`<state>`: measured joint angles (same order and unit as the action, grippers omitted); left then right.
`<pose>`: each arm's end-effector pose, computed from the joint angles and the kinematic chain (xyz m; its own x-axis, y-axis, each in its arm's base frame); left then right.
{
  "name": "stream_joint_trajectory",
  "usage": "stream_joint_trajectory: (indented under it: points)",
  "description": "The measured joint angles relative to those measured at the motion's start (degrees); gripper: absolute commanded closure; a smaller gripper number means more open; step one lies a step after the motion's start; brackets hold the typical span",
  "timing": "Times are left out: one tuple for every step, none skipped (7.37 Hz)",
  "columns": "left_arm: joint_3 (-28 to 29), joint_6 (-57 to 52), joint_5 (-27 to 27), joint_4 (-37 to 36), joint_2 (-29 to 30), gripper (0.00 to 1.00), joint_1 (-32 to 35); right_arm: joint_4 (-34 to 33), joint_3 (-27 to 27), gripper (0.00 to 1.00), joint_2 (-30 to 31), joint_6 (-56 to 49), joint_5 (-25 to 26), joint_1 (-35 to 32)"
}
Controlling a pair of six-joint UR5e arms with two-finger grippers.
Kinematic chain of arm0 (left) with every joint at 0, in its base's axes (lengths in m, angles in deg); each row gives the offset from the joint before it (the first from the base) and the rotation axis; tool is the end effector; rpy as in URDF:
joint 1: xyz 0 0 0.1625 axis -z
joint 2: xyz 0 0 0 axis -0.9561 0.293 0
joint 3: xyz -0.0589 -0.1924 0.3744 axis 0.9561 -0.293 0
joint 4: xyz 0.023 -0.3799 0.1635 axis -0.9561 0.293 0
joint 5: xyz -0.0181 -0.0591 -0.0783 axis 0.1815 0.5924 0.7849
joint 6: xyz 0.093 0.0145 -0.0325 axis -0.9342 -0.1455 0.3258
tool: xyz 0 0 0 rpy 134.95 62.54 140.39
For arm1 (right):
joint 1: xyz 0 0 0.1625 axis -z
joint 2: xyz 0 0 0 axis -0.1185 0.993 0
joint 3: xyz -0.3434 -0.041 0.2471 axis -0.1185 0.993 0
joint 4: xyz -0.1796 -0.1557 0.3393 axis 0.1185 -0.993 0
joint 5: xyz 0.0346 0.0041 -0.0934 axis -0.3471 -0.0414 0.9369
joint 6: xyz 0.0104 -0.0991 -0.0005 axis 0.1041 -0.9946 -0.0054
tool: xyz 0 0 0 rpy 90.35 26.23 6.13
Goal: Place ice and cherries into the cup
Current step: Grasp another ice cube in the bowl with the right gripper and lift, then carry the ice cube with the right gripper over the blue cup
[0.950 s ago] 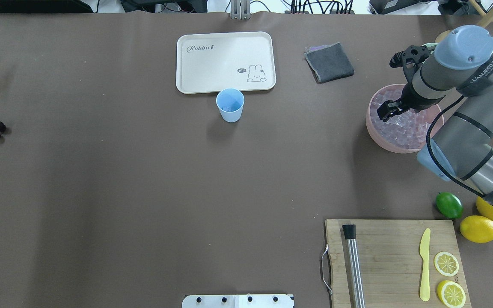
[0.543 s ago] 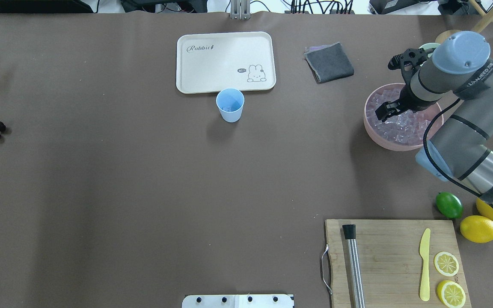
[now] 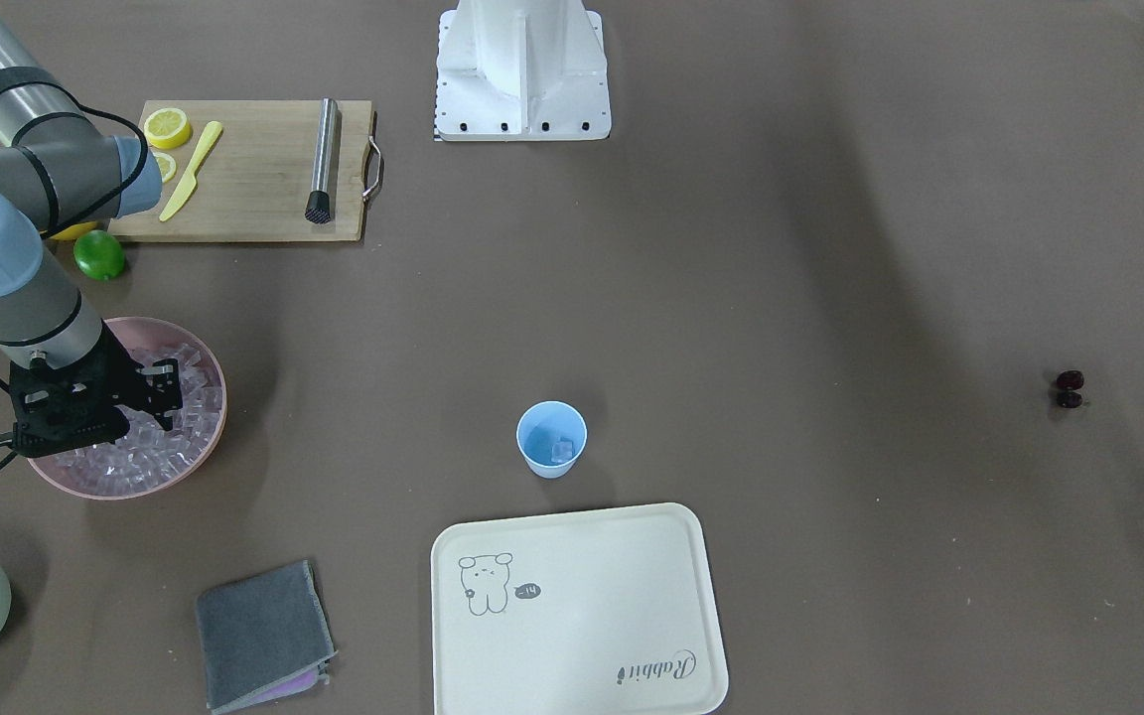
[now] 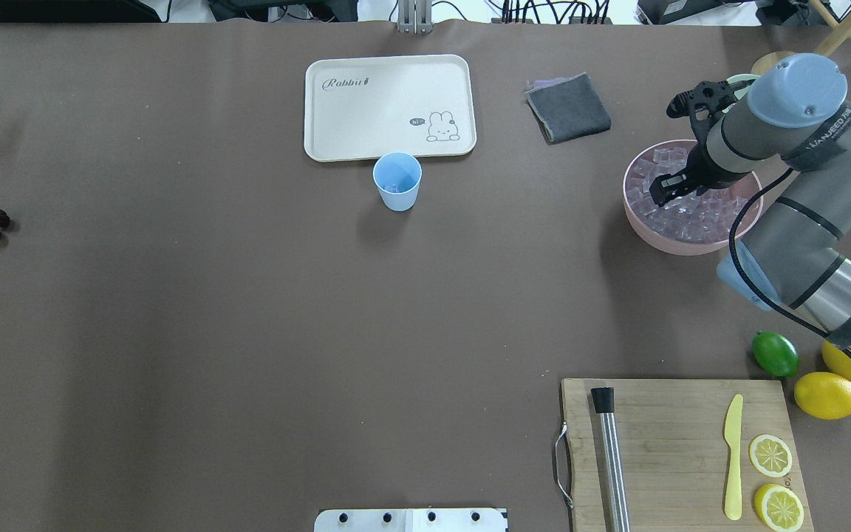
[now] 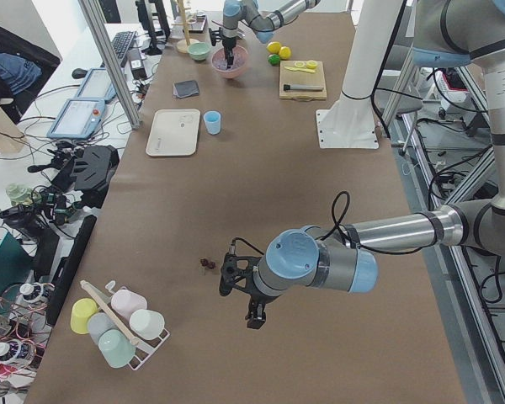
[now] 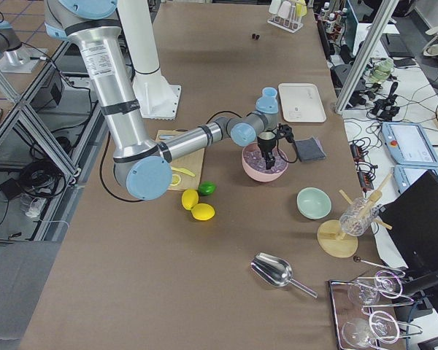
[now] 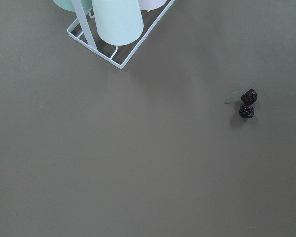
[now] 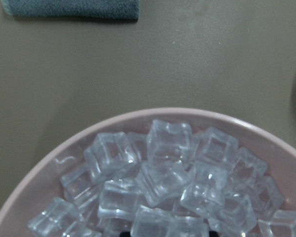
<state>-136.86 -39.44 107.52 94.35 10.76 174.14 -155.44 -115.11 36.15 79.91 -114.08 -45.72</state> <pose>-0.1287 -0.3524 0.6669 0.6770 0.0649 -0.7332 0.1496 0.9632 0.2233 -0.3153 -0.5614 0.4571 0.7582 -0.2575 0.5990 0.1064 0.9553 0.2759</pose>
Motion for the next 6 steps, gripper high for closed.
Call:
stream_joint_trajectory:
  points:
    - [0.1, 0.0, 0.0, 0.0, 0.0, 0.02, 0.0, -0.9, -1.2, 0.69, 0.0, 0.0, -0.8, -0.8]
    - [0.3, -0.1, 0.0, -0.1, 0.0, 0.02, 0.0, -2.8, -3.1, 0.69, 0.0, -0.1, -2.1, -1.9]
    - [0.5, -0.1, 0.0, -0.1, 0.0, 0.02, -0.1, -5.9, -5.5, 0.69, -0.2, -0.3, -3.0, -2.8]
    - [0.6, -0.1, 0.0, -0.1, 0.0, 0.02, -0.1, -10.2, -8.2, 0.70, -1.2, -0.4, -3.5, -3.3]
    - [0.6, -0.1, 0.0, -0.1, 0.0, 0.02, -0.1, -14.8, -10.2, 0.71, -3.0, -0.3, -3.6, -3.4]
    - [0.6, -0.1, 0.0, -0.1, 0.0, 0.02, -0.1, -17.8, -11.2, 0.71, -5.3, 0.9, -3.4, -2.5]
